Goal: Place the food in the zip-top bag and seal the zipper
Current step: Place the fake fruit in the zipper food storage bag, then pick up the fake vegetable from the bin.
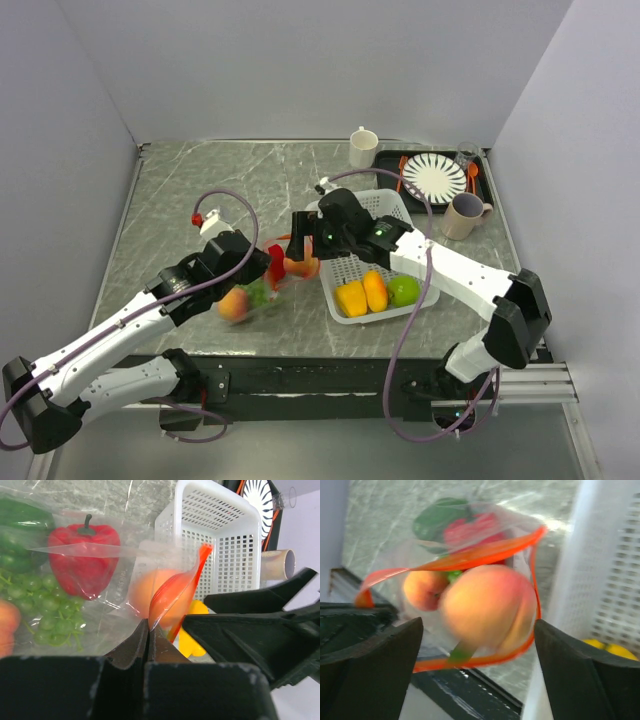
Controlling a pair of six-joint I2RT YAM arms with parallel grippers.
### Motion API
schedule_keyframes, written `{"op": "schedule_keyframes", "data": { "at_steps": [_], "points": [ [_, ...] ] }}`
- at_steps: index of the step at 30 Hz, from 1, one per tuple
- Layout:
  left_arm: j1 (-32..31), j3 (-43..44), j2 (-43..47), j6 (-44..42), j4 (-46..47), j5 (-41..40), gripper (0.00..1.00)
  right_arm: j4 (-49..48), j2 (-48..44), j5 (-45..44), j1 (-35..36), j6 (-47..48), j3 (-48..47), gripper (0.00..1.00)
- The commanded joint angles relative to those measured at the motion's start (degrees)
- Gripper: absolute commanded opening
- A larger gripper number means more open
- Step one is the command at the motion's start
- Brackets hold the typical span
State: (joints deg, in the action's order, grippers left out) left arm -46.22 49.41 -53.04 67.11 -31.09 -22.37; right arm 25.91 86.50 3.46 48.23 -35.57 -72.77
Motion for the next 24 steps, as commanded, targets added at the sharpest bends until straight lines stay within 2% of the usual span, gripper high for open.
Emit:
{"op": "schedule_keyframes", "data": {
  "at_steps": [1,5,9,12,15,24],
  "points": [
    [0.16,1.13,1.62,0.21,1.91,-0.39,0.01,3.88,-6.33,-6.80,-0.24,2.79,-2.55,1.00],
    [0.25,2.00,0.92,-0.49,2.53,-0.39,0.01,3.79,-6.61,-5.13,-0.33,1.57,-2.98,1.00],
    [0.25,3.77,0.30,-1.11,0.16,-1.79,0.01,7.74,-8.27,-12.41,-1.12,-1.07,-1.42,1.00],
    [0.25,2.36,1.53,-0.32,0.33,-1.45,0.01,9.86,-11.08,-15.24,-4.88,-1.87,3.68,1.00],
    [0.25,0.26,3.02,1.00,0.68,-1.27,0.01,11.35,-11.88,-12.69,-8.41,-0.73,7.99,1.00],
    [0.25,-0.19,3.29,1.62,0.86,-1.01,0.01,10.12,-13.99,-1.73,-8.24,4.02,16.78,1.00]
  ]
}}
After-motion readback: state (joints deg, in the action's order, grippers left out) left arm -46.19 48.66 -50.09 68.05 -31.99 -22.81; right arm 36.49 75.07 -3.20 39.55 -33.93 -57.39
